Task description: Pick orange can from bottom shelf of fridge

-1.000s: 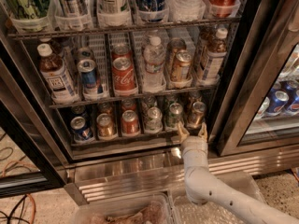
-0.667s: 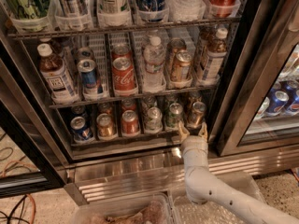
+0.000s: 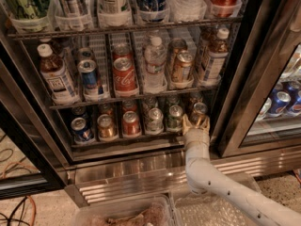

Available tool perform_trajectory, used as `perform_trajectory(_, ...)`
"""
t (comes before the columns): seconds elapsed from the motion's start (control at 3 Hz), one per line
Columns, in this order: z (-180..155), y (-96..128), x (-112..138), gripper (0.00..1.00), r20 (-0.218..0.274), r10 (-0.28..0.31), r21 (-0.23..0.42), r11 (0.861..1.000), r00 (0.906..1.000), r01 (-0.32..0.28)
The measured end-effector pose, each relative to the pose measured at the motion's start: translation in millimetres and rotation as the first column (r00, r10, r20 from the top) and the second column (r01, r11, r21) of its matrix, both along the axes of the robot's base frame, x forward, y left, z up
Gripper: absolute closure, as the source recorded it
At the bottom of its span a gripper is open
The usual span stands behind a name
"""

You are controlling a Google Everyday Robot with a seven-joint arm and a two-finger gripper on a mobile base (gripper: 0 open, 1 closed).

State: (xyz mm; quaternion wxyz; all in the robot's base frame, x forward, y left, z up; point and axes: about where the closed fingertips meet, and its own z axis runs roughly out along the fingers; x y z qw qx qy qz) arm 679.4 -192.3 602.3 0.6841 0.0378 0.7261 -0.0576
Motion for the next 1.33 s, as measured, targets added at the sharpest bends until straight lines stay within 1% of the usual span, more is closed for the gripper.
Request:
perform_trajectory(0.33,4.5,-5.8,11.4,0.4,0.009,-0.015,-0.006,1.0,0.9998,0.015)
perform_trajectory(0.67,4.3,-16.7,19.6,0.41,0.008,-0.039,-0.015,0.999,0.9992,0.039)
perform_trajectory(1.0,1.2,-19.5,21.0,0.6,0.004,-0.044,-0.019,0.999,0.999,0.044)
perform_trajectory(1.33,-2.1,-18.5,20.7,0.83,-0.002,-0.041,-0.019,0.999,0.9991,0.041)
